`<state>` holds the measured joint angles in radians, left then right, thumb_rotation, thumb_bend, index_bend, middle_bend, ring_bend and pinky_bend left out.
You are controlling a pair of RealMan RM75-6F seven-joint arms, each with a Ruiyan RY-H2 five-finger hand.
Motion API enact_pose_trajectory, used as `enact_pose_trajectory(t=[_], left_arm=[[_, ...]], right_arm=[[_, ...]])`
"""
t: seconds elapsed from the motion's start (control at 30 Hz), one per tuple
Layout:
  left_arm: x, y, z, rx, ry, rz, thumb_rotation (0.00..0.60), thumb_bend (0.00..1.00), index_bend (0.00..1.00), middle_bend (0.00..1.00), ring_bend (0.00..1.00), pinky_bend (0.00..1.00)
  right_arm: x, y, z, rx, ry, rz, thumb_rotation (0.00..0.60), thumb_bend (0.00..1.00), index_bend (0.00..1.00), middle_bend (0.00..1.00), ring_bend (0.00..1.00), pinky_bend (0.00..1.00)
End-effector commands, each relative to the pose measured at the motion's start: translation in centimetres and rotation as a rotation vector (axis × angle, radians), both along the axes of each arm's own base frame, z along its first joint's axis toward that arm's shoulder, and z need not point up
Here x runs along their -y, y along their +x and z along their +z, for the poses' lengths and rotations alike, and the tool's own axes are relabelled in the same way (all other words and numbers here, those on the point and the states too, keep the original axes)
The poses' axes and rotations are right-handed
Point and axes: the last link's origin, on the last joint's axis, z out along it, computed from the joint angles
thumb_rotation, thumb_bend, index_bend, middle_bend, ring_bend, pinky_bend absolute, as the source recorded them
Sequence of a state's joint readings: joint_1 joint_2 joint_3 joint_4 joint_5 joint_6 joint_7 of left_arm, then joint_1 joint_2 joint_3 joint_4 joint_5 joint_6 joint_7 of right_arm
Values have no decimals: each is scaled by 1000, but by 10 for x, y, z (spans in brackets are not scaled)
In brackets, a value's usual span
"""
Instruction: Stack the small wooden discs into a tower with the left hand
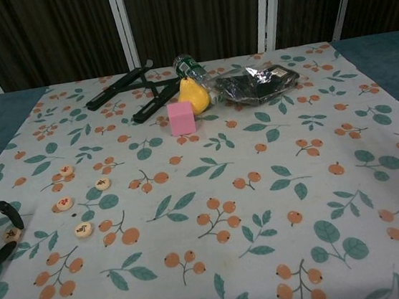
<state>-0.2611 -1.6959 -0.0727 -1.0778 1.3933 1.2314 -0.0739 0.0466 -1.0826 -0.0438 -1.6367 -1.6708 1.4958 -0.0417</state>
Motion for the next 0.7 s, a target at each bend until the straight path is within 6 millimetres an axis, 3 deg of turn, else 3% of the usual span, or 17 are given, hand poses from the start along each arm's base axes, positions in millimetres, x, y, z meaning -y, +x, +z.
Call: enact_pose_trajectory(t=[0.03,0.3,0.7], left_arm=[[-2,3,3,15,10,-4,600,415,495,1000,1000,1000],[-20,27,4,71,40,-36,600,416,498,1000,1000,1000],[-45,57,-20,88,15,-31,600,416,487,1000,1000,1000]], right_arm=[[0,0,0,-1,1,1,600,204,0,0,0,0],[0,1,-2,-4,6,3,600,204,0,0,0,0],[2,0,-1,-4,2,-4,600,205,0,0,0,0]])
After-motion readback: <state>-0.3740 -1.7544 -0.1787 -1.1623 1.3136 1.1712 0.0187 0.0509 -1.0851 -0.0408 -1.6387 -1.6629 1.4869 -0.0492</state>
